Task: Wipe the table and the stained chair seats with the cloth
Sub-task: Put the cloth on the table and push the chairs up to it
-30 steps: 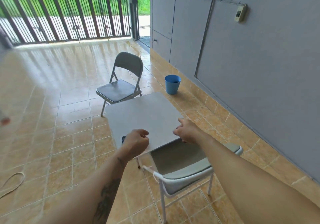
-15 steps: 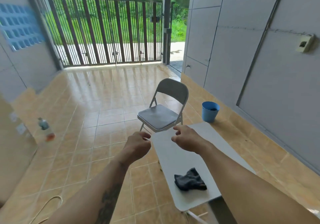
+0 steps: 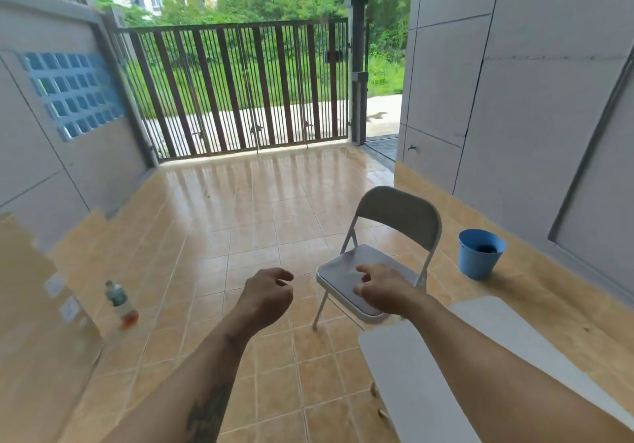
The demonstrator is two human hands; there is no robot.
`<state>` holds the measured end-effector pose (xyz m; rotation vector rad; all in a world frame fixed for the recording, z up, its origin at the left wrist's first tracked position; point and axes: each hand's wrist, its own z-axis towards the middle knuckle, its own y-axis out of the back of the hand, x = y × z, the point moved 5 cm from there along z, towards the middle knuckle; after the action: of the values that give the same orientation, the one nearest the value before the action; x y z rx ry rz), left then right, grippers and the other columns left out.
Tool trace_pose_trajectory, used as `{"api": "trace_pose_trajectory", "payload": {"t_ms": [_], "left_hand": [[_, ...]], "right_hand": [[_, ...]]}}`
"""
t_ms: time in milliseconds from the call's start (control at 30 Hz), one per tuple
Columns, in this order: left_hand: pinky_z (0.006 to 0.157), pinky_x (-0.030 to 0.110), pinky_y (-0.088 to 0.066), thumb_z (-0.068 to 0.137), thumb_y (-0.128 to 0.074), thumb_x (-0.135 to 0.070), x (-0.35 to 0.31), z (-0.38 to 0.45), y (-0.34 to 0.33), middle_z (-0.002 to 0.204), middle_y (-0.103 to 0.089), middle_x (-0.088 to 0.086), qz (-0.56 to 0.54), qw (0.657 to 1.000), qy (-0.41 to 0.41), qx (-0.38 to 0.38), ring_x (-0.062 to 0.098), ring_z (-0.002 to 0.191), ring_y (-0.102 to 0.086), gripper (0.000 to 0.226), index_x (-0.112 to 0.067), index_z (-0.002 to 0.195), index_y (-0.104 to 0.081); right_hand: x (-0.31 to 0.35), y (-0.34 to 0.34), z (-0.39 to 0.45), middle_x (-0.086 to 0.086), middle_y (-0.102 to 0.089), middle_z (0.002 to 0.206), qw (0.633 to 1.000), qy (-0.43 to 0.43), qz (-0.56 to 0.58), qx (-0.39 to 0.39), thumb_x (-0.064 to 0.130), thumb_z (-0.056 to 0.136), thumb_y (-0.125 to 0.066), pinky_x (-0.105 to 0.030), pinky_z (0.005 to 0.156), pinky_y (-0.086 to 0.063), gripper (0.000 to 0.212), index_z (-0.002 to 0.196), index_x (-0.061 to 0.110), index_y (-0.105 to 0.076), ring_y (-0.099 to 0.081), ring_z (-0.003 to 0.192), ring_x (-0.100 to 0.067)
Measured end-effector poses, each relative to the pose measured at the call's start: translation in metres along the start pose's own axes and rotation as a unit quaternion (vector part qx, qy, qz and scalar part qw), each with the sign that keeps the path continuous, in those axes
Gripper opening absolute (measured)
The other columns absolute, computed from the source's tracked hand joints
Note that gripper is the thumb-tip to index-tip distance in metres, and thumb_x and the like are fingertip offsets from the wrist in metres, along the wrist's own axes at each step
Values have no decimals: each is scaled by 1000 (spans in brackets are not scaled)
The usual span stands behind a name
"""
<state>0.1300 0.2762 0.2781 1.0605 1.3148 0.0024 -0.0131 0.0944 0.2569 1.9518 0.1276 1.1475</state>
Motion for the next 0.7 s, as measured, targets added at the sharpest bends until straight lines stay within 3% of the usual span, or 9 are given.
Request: {"api": "trace_pose_trajectory", "payload": {"t_ms": [267, 433, 567, 700], "left_hand": [[66, 22, -48, 88, -56, -16, -12, 179, 30, 102, -73, 0, -12, 1000, 10, -8, 15, 87, -69, 29, -27, 111, -69], [76, 27, -51, 87, -56, -16, -13, 291, 40, 103, -74, 0, -34, 999, 9, 9, 16, 93, -68, 30, -25, 113, -69], [66, 22, -48, 88, -55, -15, -12, 394, 38, 105, -73, 2, -41, 998, -16, 35, 16, 92, -69, 31, -23, 114, -69], [66, 21, -48, 89, -54, -13, -14, 494, 26, 109, -73, 5, -35, 994, -46, 88, 19, 95, -69, 32, -20, 117, -69]], "right_hand": [[32, 33, 187, -11, -52, 144, 1000, -20, 4, 12, 18, 86, -51, -34, 105, -38, 56, 142, 17, -49, -49, 130, -27], [48, 44, 284, -13, -51, 143, 999, -43, -10, 7, 25, 83, -52, -37, 105, -41, 60, 143, 20, -48, -50, 128, -29], [55, 49, 366, -10, -59, 128, 997, -71, -9, -13, 23, 85, -52, -31, 90, -46, 54, 139, 20, -52, -55, 109, -23], [58, 61, 439, -10, -55, 138, 991, -121, 7, -65, 16, 92, -53, -33, 102, -40, 53, 144, 14, -46, -51, 125, -25]]}}
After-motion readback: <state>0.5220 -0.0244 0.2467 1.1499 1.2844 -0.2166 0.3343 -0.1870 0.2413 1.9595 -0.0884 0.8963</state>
